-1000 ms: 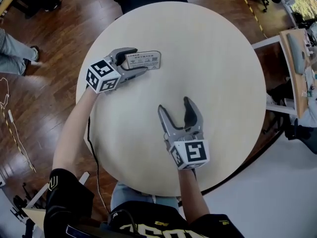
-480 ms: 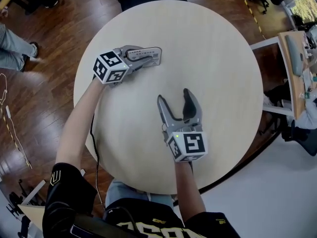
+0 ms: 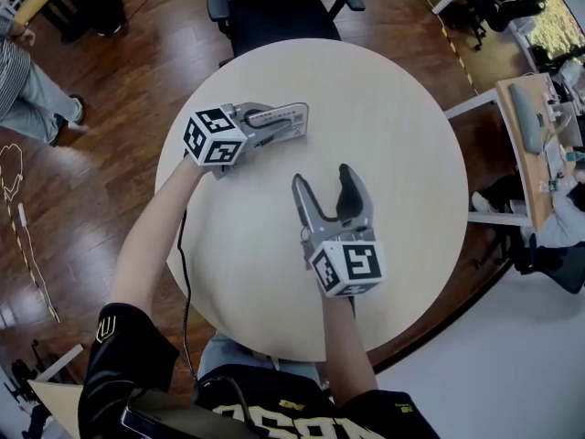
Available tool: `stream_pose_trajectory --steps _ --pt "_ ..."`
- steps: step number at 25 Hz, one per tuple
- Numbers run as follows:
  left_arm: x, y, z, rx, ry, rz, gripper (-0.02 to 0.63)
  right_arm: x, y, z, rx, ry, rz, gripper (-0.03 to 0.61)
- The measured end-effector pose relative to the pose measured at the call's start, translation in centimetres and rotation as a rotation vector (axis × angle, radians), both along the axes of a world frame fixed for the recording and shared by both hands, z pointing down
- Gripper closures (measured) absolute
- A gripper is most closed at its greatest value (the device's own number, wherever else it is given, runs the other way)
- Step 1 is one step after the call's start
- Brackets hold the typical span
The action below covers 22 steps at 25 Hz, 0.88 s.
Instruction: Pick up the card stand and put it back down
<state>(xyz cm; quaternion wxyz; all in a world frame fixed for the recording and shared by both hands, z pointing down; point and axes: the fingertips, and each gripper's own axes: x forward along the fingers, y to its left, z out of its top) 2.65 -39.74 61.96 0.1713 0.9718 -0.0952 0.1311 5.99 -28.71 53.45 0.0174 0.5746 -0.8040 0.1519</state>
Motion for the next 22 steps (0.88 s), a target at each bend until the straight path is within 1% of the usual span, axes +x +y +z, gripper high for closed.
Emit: stream_pose_trajectory --steps 3,6,12,16,19,22 --pt "-0.4 0.2 -4.0 0.046 -0.024 0.033 0.597 0.0 -0.3 -3.4 0.051 0.016 -0.004 0.227" --pt "-1.0 1.0 -8.9 0.094 -0.038 0.053 0.598 -0.1 0.0 -6.9 0.082 0.026 0.003 0.227" --pt "-2.7 5.0 -19.4 0.172 -0.046 0.078 0.598 -1.8 2.2 -13.9 0.181 -0.022 -0.031 0.226" --pt "-3.8 8.2 -25.2 0.247 -0.05 0.025 0.598 -2.1 4.7 -18.0 0.245 0.0 -0.043 0.227" --pt "-4.7 10.6 -29.1 0.308 -0.044 -0.04 0.597 -1.9 6.9 -20.5 0.285 0.014 -0.035 0.227" --pt "-6.4 12.5 -31.9 0.366 -0.041 -0.121 0.597 -2.0 8.5 -22.1 0.308 0.026 -0.026 0.227"
